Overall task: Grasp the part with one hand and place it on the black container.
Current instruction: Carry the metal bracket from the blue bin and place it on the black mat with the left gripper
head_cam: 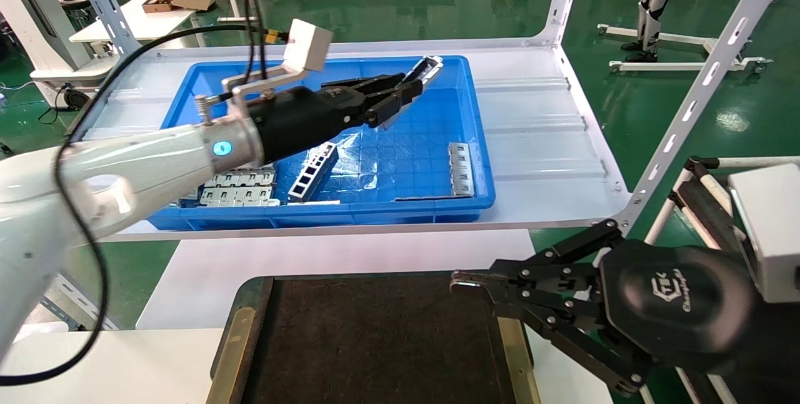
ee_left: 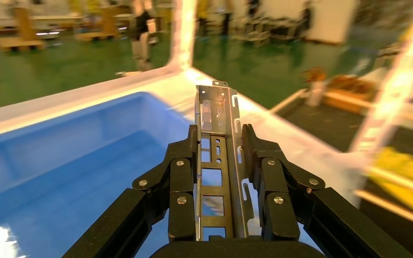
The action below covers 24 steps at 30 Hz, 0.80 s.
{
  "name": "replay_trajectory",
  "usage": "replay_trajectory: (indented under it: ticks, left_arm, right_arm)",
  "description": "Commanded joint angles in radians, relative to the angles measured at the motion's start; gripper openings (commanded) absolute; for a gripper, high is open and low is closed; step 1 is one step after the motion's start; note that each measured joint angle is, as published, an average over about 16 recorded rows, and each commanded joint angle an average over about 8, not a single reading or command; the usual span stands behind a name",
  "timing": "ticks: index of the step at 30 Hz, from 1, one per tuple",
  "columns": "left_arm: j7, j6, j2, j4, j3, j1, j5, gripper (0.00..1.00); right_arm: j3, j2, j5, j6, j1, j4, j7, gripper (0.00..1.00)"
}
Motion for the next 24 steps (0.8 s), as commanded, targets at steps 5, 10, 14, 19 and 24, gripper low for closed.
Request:
replay_trajectory:
  ticks: [5,10,14,19,24]
  left_arm:
    - [-0.013,0.192,-0.074,-0.037,-0.011,0.018,-0.032,0.00]
    - [-0.052,0.298,-0.142,-0.138,-0.022,0.070,-0.064,0.00]
    - [-0.095,0.337,-0.201,-0.263,-0.028,0.137,-0.089,0.00]
    - [-0.162,0.315,-0.279,-0.455,-0.034,0.251,-0.116,0.00]
    - [-0.236,0.222,-0.360,-0.660,-0.034,0.399,-0.131,0.00]
  right_arm:
    - [0.000,0.000,0.000,0.000,0.000,0.000,0.000,0.00]
    - [0.000,0.000,0.000,0.000,0.000,0.000,0.000,0.00]
    - [0.000,0.000,0.000,0.000,0.000,0.000,0.000,0.00]
    - [0.000,0.000,0.000,0.000,0.000,0.000,0.000,0.00]
    - [-0.001,0.000,0.000,0.000,0.000,0.000,0.000,0.00]
